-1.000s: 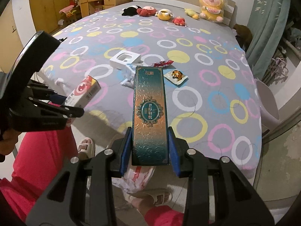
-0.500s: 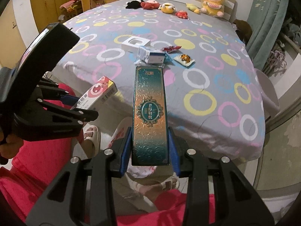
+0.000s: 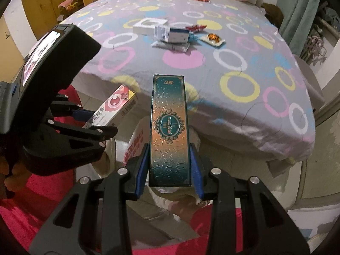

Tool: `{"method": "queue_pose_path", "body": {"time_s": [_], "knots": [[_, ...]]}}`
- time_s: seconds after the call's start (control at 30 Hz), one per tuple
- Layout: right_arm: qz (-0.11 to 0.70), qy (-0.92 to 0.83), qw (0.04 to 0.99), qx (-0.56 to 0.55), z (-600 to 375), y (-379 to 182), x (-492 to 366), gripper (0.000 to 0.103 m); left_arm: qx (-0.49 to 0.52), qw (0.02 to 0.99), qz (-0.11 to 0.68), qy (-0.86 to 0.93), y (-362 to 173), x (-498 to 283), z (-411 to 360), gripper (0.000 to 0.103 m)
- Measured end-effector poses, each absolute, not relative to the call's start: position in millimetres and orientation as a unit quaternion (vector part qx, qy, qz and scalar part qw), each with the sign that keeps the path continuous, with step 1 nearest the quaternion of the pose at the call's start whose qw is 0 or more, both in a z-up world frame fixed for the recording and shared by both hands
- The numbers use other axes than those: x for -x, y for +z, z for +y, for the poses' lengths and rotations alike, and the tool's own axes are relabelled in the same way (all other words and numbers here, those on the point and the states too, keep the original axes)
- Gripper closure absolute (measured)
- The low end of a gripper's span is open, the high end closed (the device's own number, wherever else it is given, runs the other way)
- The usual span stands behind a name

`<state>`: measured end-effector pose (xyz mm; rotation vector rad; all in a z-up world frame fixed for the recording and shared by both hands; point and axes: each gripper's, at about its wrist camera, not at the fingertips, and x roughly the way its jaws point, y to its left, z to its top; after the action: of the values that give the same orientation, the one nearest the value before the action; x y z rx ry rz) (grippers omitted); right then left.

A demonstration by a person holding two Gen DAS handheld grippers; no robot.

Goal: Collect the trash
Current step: 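Lift both held boxes off the bed and carry them down toward the trash bag, then open left tool over the bag while right tool releases the tin inside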

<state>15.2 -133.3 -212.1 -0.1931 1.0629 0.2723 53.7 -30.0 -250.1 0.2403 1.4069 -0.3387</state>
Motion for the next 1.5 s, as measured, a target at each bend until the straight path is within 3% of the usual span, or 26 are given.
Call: {"method": "queue_pose_path", "body": {"time_s": [1.03, 1.5], "knots": [[0.639, 0.101, 0.763, 0.013, -145, -376, -76, 0.067, -0.166, 0.646, 0.726, -0.169, -372, -75, -56, 0.07], [0.676, 0.081, 0.733, -0.003, -149, -422, -101, 0.067, -0.193, 0.612, 0.746, -0.177, -404, -87, -74, 0.07]]}}
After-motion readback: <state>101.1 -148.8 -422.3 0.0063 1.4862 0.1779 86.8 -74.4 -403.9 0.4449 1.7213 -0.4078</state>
